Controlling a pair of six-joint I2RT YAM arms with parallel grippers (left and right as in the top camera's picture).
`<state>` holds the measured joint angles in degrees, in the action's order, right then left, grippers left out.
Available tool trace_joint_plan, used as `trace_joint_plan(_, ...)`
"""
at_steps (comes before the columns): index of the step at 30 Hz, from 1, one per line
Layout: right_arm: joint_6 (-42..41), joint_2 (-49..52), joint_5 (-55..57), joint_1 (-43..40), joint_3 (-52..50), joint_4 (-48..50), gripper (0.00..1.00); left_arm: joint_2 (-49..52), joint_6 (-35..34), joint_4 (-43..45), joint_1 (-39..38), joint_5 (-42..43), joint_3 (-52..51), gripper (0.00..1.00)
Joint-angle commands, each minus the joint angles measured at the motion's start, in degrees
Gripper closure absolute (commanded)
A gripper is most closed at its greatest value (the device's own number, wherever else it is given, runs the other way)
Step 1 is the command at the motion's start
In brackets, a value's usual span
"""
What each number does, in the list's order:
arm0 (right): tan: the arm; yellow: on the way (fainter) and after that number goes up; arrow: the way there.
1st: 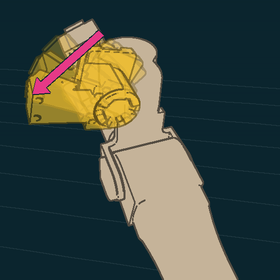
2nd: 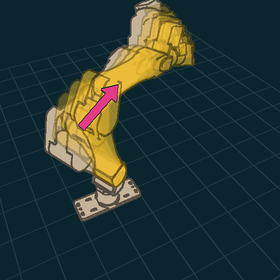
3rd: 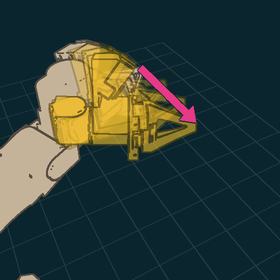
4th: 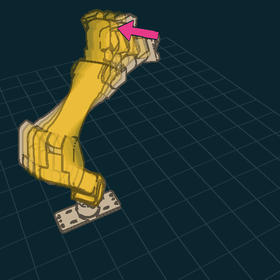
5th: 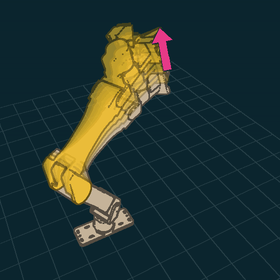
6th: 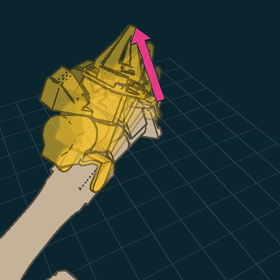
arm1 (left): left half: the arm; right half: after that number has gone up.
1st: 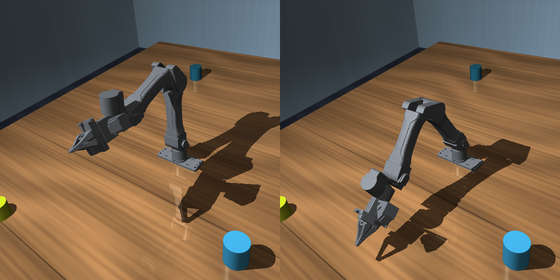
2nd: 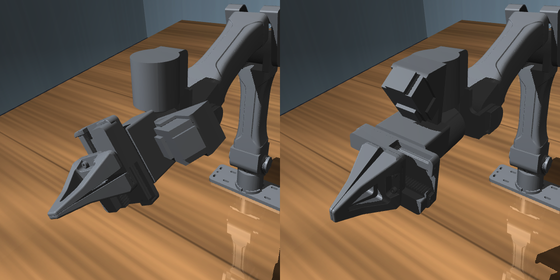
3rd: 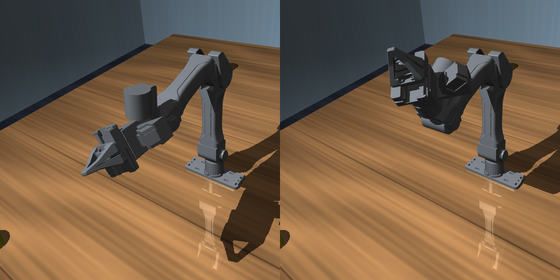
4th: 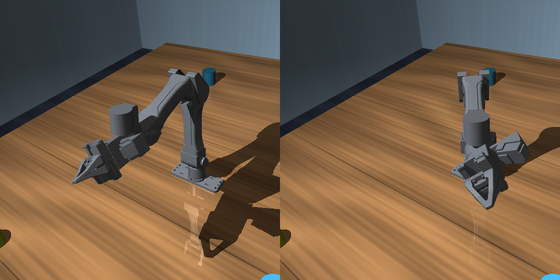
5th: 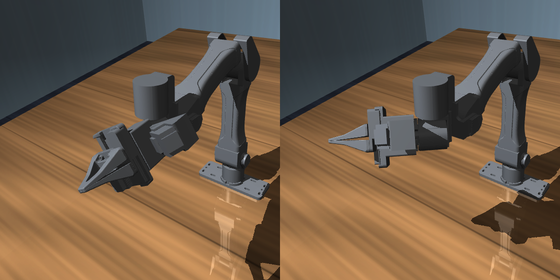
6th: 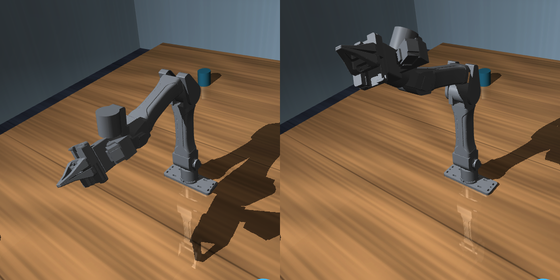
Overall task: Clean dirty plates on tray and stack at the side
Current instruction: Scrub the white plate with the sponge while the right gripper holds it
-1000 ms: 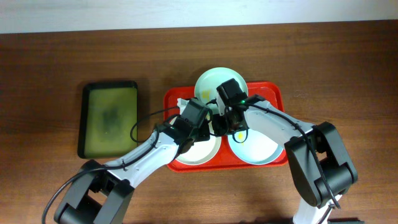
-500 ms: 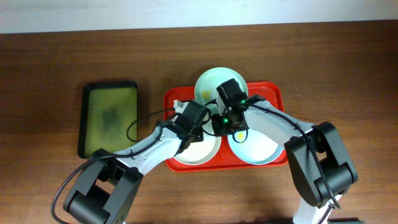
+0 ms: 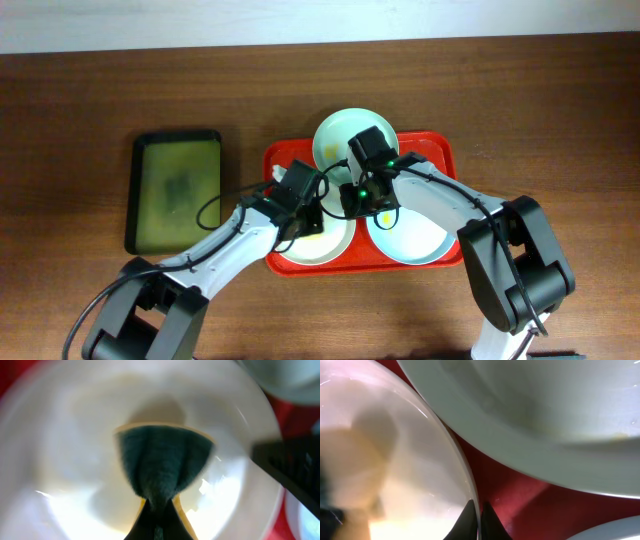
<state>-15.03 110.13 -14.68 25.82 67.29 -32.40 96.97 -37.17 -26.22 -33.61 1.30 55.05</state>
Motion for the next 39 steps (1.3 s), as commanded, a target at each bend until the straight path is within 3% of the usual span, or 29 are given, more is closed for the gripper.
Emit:
trace_joint_plan(1,-0.5,0.9,0.3,0.0,-0.5,0.1,0.96,1.2,-1.0,0.5,-2.1,5.4,-0.7,1.00)
trace_joint_plan(6,-0.5,0.9,0.3,0.0,-0.5,0.1,0.96,4.9,-1.0,1.0,-4.5,2.4,-0.7,1.00)
trace_joint_plan(11,-0.5,0.9,0.3,0.0,-0.5,0.1,0.96,5.9,-1.0,-4.9,-4.3,-14.6,-0.6,1.00)
trace_joint_plan(19,-0.5,0.9,0.3,0.0,-0.5,0.1,0.96,2.0,-0.9,-12.2,-1.6,-30.2,2.3,1.00)
trace_joint_plan(23,-0.5,0.9,0.3,0.0,-0.5,0.1,0.96,0.1,-0.7,-9.4,-1.5,-26.1,3.1,1.00)
trace_joint_plan(29,-0.5,0.9,0.3,0.0,-0.5,0.1,0.96,3.5,-0.7,0.4,-1.5,-3.8,3.0,1.00)
trace_joint_plan(34,-0.5,0.9,0.3,0.0,-0.5,0.1,0.96,7.1,2.3,4.3,-0.9,-5.5,3.0,1.00)
trace_joint_plan(39,-0.5,0.9,0.3,0.0,-0.5,-0.2,0.96,6.1,2.2,-3.8,1.6,-21.9,3.1,1.00)
